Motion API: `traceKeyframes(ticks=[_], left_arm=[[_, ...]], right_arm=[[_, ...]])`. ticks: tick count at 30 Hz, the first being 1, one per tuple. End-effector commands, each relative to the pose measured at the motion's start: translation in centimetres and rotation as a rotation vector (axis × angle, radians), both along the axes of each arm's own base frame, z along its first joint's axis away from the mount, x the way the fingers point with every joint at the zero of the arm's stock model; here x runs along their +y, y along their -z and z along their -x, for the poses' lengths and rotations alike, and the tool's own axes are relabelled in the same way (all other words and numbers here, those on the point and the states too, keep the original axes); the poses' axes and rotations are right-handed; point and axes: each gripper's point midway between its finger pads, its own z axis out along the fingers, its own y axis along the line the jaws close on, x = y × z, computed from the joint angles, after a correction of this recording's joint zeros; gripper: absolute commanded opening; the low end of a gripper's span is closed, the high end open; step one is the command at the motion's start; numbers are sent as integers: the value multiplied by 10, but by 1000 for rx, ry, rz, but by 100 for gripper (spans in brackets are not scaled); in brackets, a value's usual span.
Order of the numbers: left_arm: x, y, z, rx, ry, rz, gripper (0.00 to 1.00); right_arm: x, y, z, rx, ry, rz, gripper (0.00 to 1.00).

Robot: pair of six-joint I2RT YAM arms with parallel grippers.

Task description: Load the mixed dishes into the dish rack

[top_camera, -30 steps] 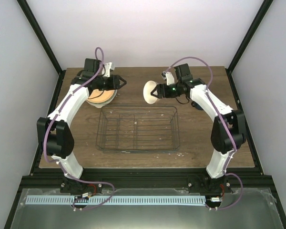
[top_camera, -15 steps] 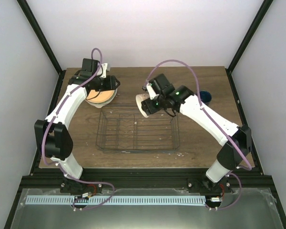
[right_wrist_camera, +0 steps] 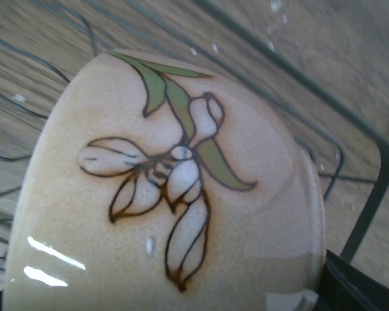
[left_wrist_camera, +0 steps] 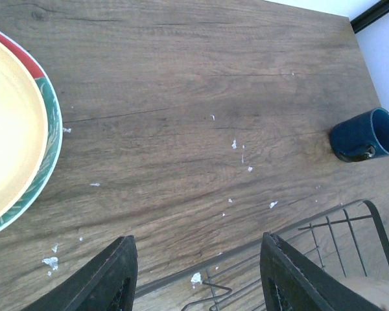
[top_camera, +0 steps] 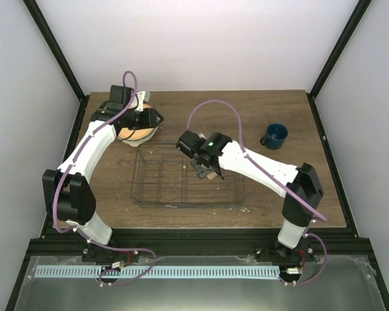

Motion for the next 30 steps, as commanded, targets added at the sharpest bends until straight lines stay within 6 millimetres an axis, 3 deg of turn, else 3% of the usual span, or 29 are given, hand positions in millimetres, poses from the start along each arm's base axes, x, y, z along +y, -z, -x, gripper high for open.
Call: traceKeyframes(ticks=[1,5,18,22,30], left_arm=[[-2,-13,3,-36,7,32,53],[-3,-14,5,-37,13,37,53],[-4,-12,7,-35,20,49,53],[-4,-12,6,-36,19,47,53],[-3,-11,7,-37,16,35,53]], right_arm=[[-39,16,-1,-51,147,197,24],[-53,32,-2,-70,192,297,23],[-60,53,-14,-110,195,454,25],[-54,57,-15,-105,169,442,35],[-41,62,-11,-82,120,396,69]])
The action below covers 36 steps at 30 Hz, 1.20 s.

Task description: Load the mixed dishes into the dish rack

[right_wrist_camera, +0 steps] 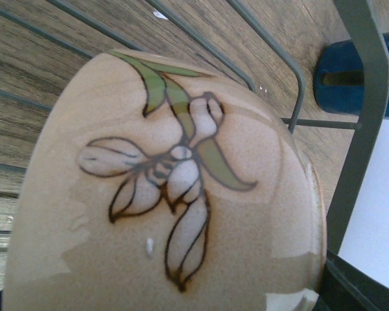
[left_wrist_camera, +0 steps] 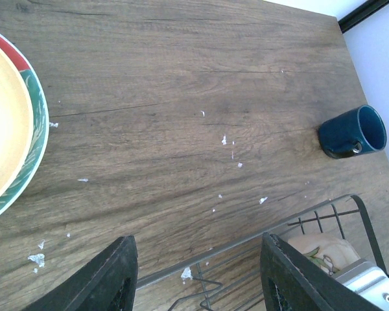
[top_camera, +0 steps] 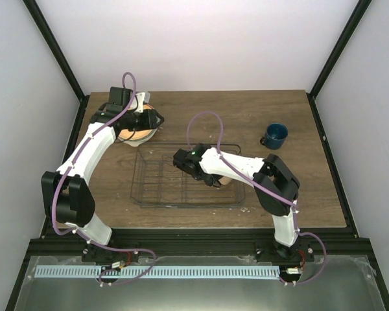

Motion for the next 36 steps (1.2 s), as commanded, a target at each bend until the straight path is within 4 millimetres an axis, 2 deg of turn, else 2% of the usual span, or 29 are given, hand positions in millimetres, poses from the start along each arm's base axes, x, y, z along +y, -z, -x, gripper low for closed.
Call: traceKeyframes(ticks=[1,5,6,11,29,32,36], left_arm=[[1,-11,0,-41,4,3,53],[1,-10,0,-39,5,5,53],[1,-11,0,-39,5,5,53],[0,-11,1,-38,11,8,53],[0,-8,0,-33,15,-1,53],[0,-9,-2,-31,15,-1,53],[-2,-10,-3,-31,20,6,52]], right_arm=[[10,-7,-2,-33,-27,-28,74],[14,-4,1,-29,-39,-27,99],[14,-4,1,-28,-41,-28,100],[17,-3,4,-18,-52,-35,100],[65,0,32,101,-201,-182,100],[69,-4,36,107,-200,-198,100],[76,-27,35,74,-197,-253,100]])
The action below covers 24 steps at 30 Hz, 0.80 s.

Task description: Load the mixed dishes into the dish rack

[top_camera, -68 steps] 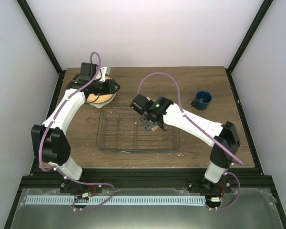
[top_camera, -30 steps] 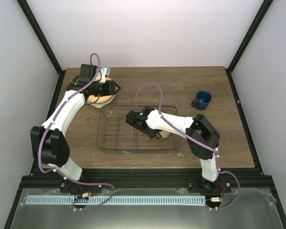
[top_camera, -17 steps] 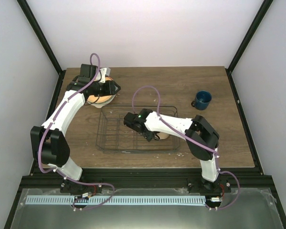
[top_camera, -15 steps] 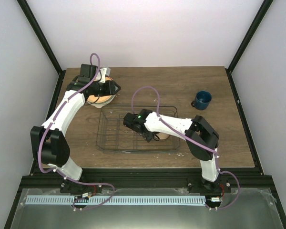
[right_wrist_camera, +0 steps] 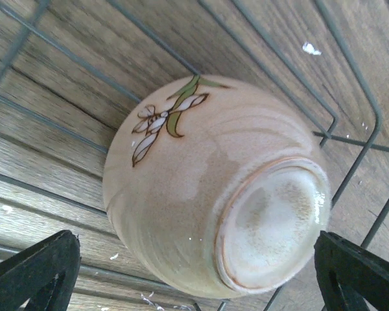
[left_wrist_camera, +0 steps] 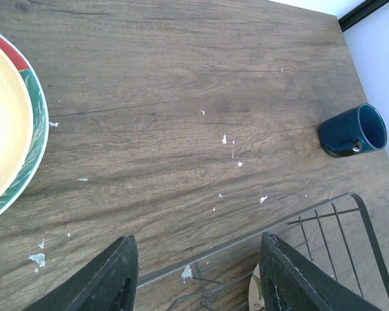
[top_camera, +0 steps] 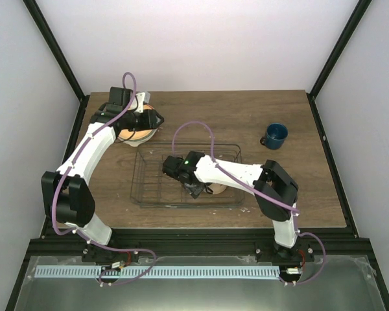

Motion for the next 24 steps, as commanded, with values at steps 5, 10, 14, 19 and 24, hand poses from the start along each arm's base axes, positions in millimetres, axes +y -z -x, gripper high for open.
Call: traceKeyframes(ticks=[5,10,14,19,24], left_arm=[[-3,-8,-5,-25,19,14,52],[-3,-5,-8,-22,15,13,52],[-3,-6,-11,-25,16,8,52],[-4,-5,-14,-23,17,5,52],[-5,-2,-16,-14,20,7,52]], right_arm=[[12,-45,-3,-55,1,-80,100],[-7,-22,-4,-74,-19,15,100],[-13,-9,-8,-75,-23,60,100],[-24,-12,-23,-140,3,109,100],[-38,-10,-40,-176,47,128,100]])
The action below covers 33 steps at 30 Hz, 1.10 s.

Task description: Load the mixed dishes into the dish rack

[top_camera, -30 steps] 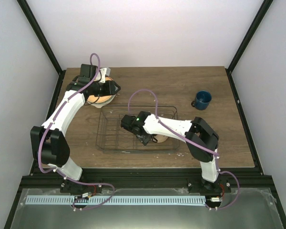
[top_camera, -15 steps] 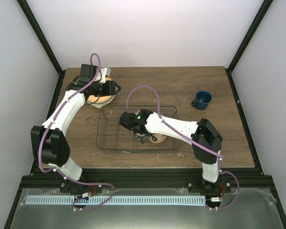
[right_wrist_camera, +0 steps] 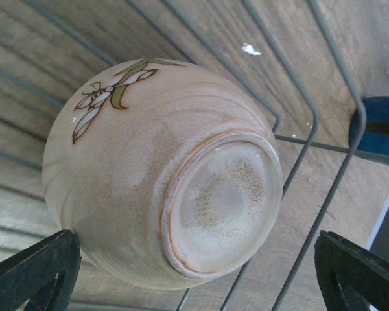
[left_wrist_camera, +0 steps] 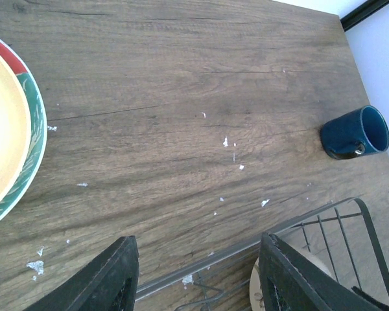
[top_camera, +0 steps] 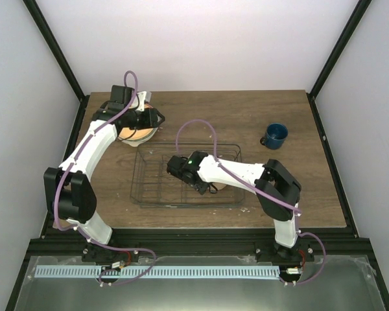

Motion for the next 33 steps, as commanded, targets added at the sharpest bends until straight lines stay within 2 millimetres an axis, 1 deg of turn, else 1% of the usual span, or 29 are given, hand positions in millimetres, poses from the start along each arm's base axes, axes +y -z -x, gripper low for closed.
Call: traceKeyframes(ticks=[1,4,7,9,11,14,17,19,21,23,25,28,31,33], left_arm=[[-3,-5,-9,-22,16,7,52],[-3,-5,-10,-21,16,4,52],[-2,-4,-11,-20,12,2,52],[-2,-7,-11,-25,14,3,52],[-3,-8,-11,-26,16,5,52],[-4,-18,-11,-43,24,11,52],[-6,-28,-11,-61,33,21,52],[-6,-34,-11,-69,35,27,52],[-6,-37,-10,-73,35,28,52],[-6,-38,-11,-77,33,28,52],[-6,-37,-12,-75,32,28,52],[-7,-35,-13,-67,31,29,52],[-7,-34,-16,-64,29,28,52],[-8,-34,-17,-61,31,27,52]], right_arm=[[-18,1,-24,-77,44,52,100],[-31,1,-31,-92,84,69,100],[-39,0,-36,-99,115,62,100],[-36,-7,-38,-102,115,39,100],[-25,-15,-36,-78,95,-27,100],[1,-39,-28,-34,39,-188,100],[26,-72,-17,0,-34,-337,100],[34,-96,-13,2,-61,-416,100],[34,-113,-15,-17,-53,-453,100],[19,-123,-29,-35,30,-469,100],[-1,-124,-46,-39,122,-496,100],[-31,-123,-78,-74,241,-542,100],[-60,-129,-112,-137,328,-579,99],[-83,-137,-136,-188,390,-594,96]])
